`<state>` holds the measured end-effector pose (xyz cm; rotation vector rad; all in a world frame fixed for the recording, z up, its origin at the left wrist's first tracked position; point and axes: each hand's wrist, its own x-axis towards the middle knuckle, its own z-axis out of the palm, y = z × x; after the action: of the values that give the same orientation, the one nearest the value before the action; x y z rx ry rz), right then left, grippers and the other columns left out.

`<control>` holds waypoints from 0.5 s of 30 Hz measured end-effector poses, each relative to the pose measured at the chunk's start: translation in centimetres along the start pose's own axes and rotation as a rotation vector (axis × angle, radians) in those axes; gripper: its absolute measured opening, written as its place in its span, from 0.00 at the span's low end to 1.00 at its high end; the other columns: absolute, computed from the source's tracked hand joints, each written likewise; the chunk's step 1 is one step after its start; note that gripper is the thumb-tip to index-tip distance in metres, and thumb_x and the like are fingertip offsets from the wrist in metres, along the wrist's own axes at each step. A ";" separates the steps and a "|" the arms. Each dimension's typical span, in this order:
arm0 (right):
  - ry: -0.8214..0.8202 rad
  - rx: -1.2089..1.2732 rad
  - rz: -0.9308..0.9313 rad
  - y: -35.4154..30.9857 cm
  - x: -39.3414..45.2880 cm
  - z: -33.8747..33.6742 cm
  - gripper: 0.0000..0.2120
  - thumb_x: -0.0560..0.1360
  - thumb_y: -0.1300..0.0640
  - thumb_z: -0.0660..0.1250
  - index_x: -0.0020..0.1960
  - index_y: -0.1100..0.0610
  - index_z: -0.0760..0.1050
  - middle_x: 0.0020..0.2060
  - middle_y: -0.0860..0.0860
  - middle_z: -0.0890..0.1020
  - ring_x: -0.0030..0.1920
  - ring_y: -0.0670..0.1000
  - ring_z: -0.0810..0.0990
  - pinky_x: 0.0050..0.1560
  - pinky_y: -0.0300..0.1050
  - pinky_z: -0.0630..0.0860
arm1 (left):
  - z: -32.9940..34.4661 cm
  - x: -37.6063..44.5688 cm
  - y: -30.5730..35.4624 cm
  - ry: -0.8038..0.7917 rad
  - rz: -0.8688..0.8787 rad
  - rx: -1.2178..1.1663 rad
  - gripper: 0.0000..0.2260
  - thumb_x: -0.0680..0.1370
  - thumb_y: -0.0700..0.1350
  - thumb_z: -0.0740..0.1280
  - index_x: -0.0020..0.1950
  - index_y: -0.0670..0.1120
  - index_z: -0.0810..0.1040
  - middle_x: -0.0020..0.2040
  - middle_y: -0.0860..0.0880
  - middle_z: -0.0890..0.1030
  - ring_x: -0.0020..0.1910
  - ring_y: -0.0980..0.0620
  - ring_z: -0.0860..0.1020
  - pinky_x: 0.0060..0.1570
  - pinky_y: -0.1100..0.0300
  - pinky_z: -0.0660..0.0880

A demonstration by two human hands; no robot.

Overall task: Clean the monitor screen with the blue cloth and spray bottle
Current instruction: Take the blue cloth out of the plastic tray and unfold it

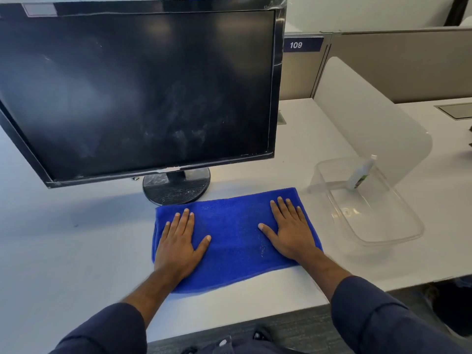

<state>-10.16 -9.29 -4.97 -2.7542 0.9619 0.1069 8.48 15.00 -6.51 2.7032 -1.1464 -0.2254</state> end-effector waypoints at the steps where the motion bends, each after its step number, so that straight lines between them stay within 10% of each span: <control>1: -0.011 0.004 -0.001 0.0 0.0 -0.1 0.42 0.74 0.27 0.38 0.80 0.49 0.38 0.80 0.48 0.41 0.79 0.50 0.37 0.77 0.51 0.36 | 0.0 0.1 0.0 0.003 -0.002 0.001 0.39 0.76 0.72 0.41 0.82 0.50 0.43 0.82 0.53 0.45 0.80 0.54 0.43 0.79 0.52 0.42; 6: -0.019 0.108 -0.030 -0.4 -0.3 -2.4 0.40 0.76 0.30 0.49 0.80 0.53 0.50 0.79 0.51 0.53 0.79 0.53 0.48 0.78 0.50 0.46 | 0.2 0.1 -0.2 0.017 -0.002 -0.010 0.40 0.76 0.72 0.40 0.82 0.50 0.45 0.82 0.53 0.47 0.80 0.54 0.44 0.79 0.52 0.43; 10: 0.359 0.220 -0.118 -0.1 -0.2 -6.5 0.22 0.80 0.45 0.61 0.68 0.56 0.73 0.61 0.52 0.78 0.62 0.54 0.74 0.62 0.49 0.73 | 0.3 0.2 -0.1 0.021 -0.003 -0.008 0.40 0.76 0.72 0.40 0.82 0.51 0.44 0.82 0.54 0.46 0.80 0.54 0.44 0.79 0.52 0.42; 15: 0.751 0.259 -0.019 2.4 1.2 -11.3 0.12 0.77 0.57 0.67 0.58 0.60 0.79 0.50 0.56 0.81 0.52 0.56 0.77 0.49 0.51 0.76 | 0.5 0.2 -0.2 0.028 -0.005 -0.007 0.40 0.75 0.73 0.39 0.81 0.51 0.44 0.82 0.54 0.47 0.80 0.54 0.44 0.79 0.52 0.43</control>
<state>-10.77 -14.50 5.37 -2.5610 0.9994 -1.0386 8.65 14.90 -7.03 2.6942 -1.1294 -0.1917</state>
